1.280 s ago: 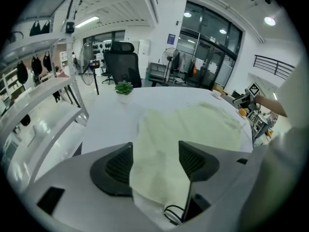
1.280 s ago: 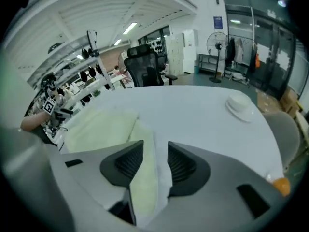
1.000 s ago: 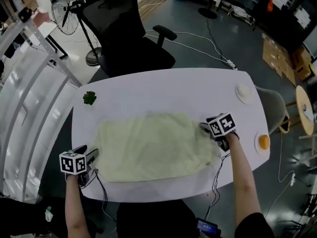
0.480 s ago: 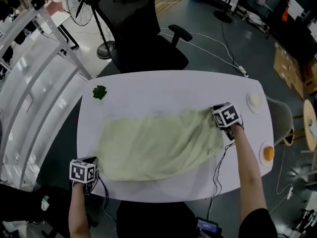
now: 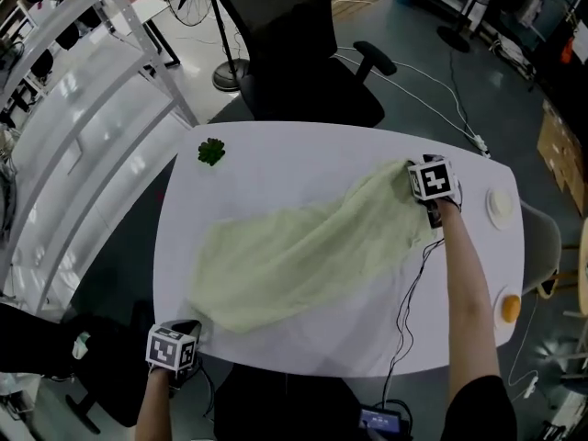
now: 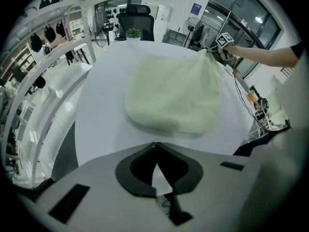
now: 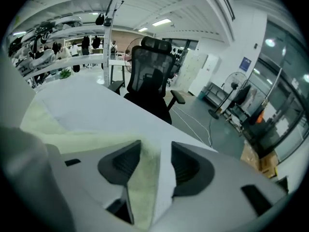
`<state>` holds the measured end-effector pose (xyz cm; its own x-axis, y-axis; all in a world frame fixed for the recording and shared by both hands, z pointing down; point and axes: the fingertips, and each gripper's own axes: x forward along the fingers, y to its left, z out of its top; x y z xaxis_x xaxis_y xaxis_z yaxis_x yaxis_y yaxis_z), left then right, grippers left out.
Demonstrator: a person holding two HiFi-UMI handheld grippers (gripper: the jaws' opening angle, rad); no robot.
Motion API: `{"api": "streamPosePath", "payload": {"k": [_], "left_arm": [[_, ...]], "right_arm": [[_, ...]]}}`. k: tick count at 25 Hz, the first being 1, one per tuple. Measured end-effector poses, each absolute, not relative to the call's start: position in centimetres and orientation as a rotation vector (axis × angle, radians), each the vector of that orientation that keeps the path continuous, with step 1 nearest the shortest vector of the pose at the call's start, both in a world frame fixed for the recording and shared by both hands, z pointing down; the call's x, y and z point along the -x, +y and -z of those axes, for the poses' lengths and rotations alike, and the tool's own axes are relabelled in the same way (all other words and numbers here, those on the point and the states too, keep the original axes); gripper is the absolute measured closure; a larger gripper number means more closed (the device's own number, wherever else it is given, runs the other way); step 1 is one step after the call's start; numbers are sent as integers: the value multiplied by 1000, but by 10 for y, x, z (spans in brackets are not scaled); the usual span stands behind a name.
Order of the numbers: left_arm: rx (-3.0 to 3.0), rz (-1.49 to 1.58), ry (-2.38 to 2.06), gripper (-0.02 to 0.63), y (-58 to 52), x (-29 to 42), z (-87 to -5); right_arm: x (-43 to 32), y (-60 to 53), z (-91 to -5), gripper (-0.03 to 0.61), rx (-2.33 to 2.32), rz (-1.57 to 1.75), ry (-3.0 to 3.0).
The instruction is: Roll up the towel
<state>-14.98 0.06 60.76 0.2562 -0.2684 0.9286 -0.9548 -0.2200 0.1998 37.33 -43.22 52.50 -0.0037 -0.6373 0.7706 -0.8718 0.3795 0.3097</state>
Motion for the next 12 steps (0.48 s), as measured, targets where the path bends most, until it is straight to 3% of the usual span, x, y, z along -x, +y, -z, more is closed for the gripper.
{"api": "streamPosePath", "payload": {"k": [2,4,7,12], "left_arm": [[-1645,-922,-1193,587,4,157,-608],[-1618,-766,-1260,498,-6,171,-601],[-1641,-633,-1369,403,-45,196,-586],[-1761,-669,-1466,385,-139,216,-570]], "right_arm": [[-376,-426,-528,287,-1343,-352,-1728],[-386,-412,-527,236,-1368,-409,-1746],[-414,-380,-530,233,-1401,-541,-1742],[-440,-306,-557,287,-1352,-791,-1700]]}}
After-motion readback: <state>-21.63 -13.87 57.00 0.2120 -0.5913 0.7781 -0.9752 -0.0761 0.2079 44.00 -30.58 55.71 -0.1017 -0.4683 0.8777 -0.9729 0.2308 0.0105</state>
